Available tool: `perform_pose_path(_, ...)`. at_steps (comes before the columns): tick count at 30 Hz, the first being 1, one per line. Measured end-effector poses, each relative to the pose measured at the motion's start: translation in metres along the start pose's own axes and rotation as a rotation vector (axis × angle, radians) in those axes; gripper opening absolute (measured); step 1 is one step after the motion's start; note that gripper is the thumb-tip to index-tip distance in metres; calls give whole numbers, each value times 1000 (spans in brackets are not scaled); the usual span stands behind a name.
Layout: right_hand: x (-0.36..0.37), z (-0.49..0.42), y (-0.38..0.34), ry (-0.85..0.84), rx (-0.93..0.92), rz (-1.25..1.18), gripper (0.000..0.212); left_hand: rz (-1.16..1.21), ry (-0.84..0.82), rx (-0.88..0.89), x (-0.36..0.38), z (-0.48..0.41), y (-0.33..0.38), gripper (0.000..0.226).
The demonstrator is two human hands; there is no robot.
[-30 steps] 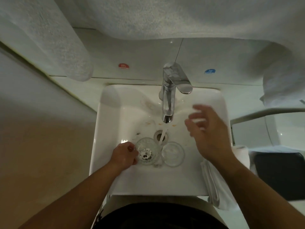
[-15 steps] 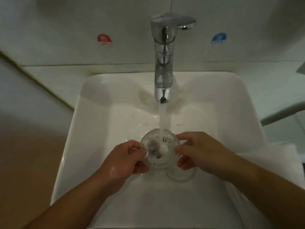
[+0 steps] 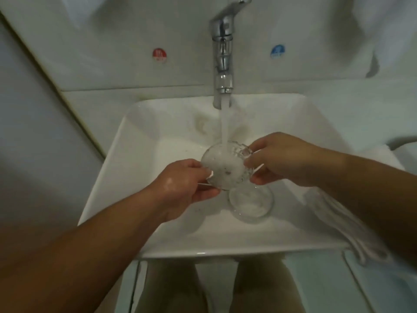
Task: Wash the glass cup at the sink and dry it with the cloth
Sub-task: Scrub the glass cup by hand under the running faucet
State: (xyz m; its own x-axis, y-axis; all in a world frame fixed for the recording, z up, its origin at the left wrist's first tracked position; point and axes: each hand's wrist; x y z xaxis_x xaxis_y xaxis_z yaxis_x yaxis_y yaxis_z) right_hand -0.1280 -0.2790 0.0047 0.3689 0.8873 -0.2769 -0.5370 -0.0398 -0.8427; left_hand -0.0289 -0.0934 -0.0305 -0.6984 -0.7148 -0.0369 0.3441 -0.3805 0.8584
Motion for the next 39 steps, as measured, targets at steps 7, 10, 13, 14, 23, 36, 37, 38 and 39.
perform_pose_path(7, 22, 7, -16, 63, -113, 44, 23, -29, 79, 107, -1, 3, 12, 23)
perform_pose_path(10, 28, 0, -19, 77, -140, 12, 28, -7, 106, 172, 3, -1, 20, 36)
perform_pose_path(13, 33, -6, -18, 88, -166, -37, 24, -13, 129, 242, 6, -10, 27, 51)
perform_pose_path(14, 33, -8, -17, 91, -177, -59, 22, -34, 138, 265, 8, -13, 28, 54)
perform_pose_path(23, 31, -19, 0, 117, -197, -79, 19, -258, 181, 326, 8, -30, 22, 47)
perform_pose_path(36, 38, -19, 3, 51, -91, 95, 11, -288, 100, 240, 0, -33, 16, 27)
perform_pose_path(37, 37, -18, -1, 27, -74, 121, 13, -273, 69, 240, -1, -31, 17, 29)
perform_pose_path(38, 35, -17, -7, 2, -57, 157, 13, -262, 37, 245, -1, -28, 17, 30)
perform_pose_path(39, 31, -16, -13, -20, -37, 206, 13, -257, 11, 250, -1, -26, 18, 30)
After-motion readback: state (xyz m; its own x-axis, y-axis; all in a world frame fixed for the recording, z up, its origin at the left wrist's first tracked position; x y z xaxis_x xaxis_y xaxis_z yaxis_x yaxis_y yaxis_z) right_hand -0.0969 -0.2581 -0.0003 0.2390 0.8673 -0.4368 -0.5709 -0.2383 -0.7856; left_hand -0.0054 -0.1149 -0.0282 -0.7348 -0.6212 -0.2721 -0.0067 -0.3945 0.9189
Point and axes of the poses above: each hand's wrist, its own z-axis away from the middle knuckle, its own x-axis out of the palm, y = z × x, and after that the axes turned 8 degrees about -z, right-handed
